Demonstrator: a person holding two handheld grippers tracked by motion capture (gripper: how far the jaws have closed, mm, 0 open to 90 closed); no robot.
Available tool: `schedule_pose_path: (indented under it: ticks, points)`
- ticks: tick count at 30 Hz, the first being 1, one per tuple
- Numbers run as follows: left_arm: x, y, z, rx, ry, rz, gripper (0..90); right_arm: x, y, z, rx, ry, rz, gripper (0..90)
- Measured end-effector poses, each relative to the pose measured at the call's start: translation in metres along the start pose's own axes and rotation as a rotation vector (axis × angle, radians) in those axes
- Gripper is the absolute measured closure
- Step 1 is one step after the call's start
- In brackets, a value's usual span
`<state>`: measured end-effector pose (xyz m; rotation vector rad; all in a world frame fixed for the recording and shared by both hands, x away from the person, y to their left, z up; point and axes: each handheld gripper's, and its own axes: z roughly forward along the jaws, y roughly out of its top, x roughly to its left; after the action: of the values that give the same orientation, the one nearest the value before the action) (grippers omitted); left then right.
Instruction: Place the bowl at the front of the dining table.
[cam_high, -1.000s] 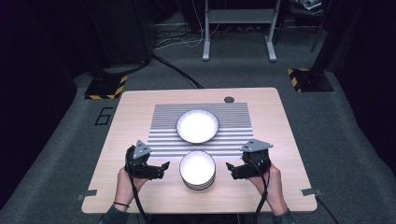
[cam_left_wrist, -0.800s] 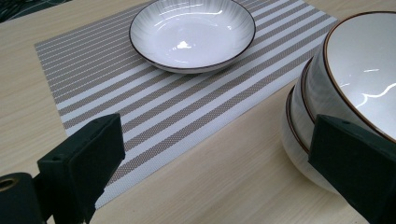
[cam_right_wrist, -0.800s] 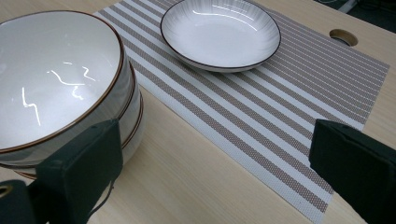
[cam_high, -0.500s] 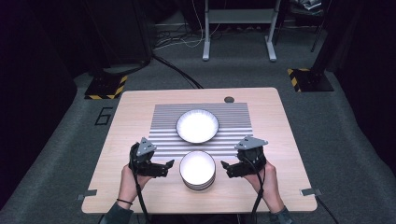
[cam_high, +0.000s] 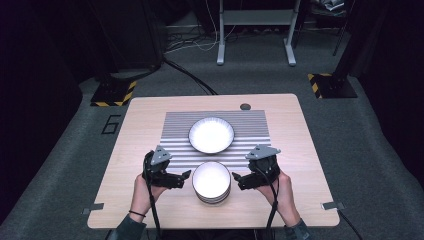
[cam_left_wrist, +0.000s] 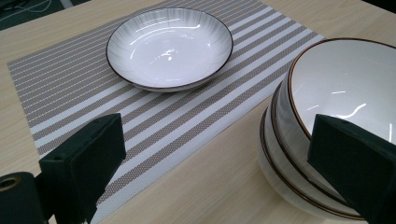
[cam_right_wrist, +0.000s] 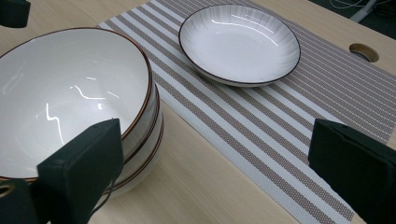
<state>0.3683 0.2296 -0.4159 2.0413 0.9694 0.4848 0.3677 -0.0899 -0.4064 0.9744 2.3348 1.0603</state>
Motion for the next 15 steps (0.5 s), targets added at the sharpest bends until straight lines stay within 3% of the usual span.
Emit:
schedule_pose_path:
  ticks: [15]
  points:
    - [-0.007,0.008,0.013,0.017,-0.04,0.007,4.1,0.007,0.009,0.015,0.023,0.035,-0.017,3.9]
